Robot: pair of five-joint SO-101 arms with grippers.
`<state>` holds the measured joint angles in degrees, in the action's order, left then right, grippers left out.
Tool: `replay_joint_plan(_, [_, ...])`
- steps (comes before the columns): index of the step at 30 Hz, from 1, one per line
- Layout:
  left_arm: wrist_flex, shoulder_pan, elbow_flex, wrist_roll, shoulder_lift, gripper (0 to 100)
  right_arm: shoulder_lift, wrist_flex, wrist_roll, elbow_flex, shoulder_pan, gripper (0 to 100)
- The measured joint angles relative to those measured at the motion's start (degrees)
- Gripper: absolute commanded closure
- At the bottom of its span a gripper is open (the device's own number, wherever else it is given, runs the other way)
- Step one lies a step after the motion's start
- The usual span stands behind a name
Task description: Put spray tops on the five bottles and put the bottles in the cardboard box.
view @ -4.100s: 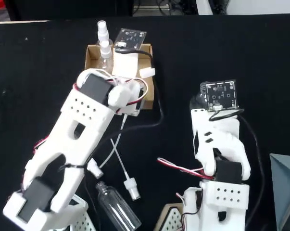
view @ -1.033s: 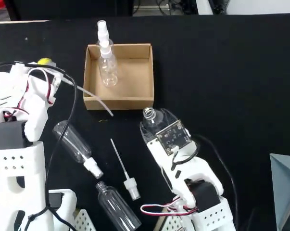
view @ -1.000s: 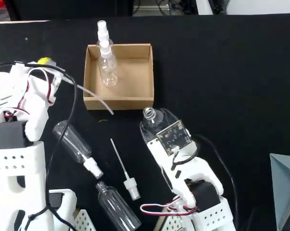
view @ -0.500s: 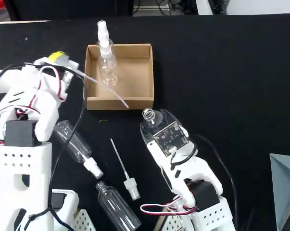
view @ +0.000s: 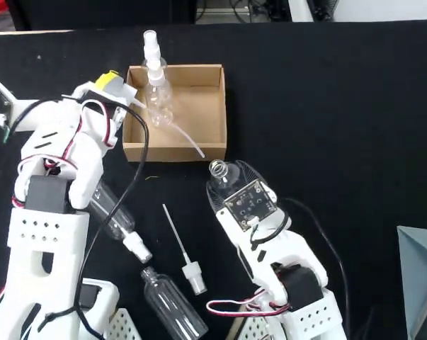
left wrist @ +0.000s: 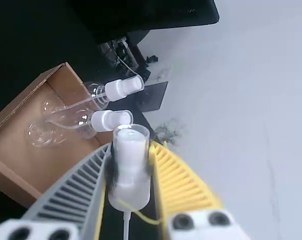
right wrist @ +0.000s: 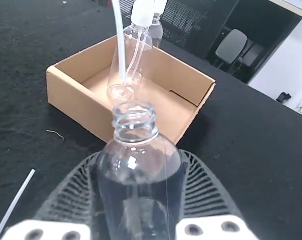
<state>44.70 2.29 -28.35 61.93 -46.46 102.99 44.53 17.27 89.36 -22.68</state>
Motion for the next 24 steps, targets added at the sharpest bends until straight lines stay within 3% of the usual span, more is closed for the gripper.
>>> replay_joint_plan(9, [-0.9, 0.4, -0.2, 0.0, 0.0, 97, 0.0, 0.0, 0.0, 0.0, 0.0, 95.9])
replay_joint_plan(18, [-0.9, 6.9, -0.2, -3.7, 0.0, 97, 0.0, 0.0, 0.0, 0.0, 0.0, 95.9])
replay_joint_plan(24, [-0.9, 7.8, -0.2, -4.7, 0.0, 97, 0.0, 0.0, 0.0, 0.0, 0.0, 95.9])
